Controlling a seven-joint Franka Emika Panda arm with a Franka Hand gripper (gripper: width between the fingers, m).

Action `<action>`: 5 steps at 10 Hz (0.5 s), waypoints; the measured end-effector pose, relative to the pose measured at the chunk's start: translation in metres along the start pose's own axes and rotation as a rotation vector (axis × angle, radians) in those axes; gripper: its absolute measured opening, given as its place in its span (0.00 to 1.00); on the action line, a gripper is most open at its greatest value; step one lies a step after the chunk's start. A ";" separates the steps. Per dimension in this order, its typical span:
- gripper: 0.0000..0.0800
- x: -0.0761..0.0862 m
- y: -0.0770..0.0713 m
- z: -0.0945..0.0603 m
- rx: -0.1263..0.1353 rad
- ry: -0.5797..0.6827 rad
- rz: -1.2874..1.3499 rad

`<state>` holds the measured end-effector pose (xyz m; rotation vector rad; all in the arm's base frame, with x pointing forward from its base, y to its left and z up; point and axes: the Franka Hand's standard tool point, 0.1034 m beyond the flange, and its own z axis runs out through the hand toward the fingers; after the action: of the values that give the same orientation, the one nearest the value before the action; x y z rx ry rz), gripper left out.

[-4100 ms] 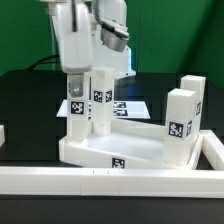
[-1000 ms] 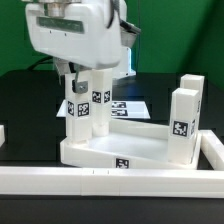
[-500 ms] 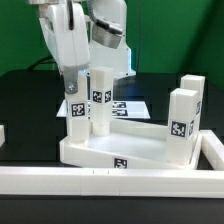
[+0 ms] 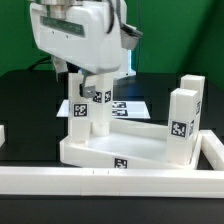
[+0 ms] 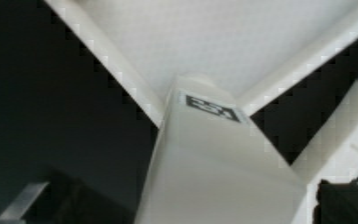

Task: Assemble desk

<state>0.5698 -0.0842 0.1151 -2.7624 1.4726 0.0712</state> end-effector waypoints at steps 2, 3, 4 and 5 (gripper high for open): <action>0.81 -0.007 -0.005 0.001 -0.005 0.001 -0.221; 0.81 -0.008 -0.006 0.002 -0.005 0.000 -0.345; 0.81 -0.009 -0.006 0.002 -0.005 0.000 -0.455; 0.81 -0.009 -0.007 0.003 -0.005 0.002 -0.553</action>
Offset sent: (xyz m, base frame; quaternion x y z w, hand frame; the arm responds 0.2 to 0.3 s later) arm 0.0014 0.0107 -0.0031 0.0087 -0.0011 -0.2601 0.9656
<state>0.5704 -0.0729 0.1128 -3.0528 0.6614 0.0647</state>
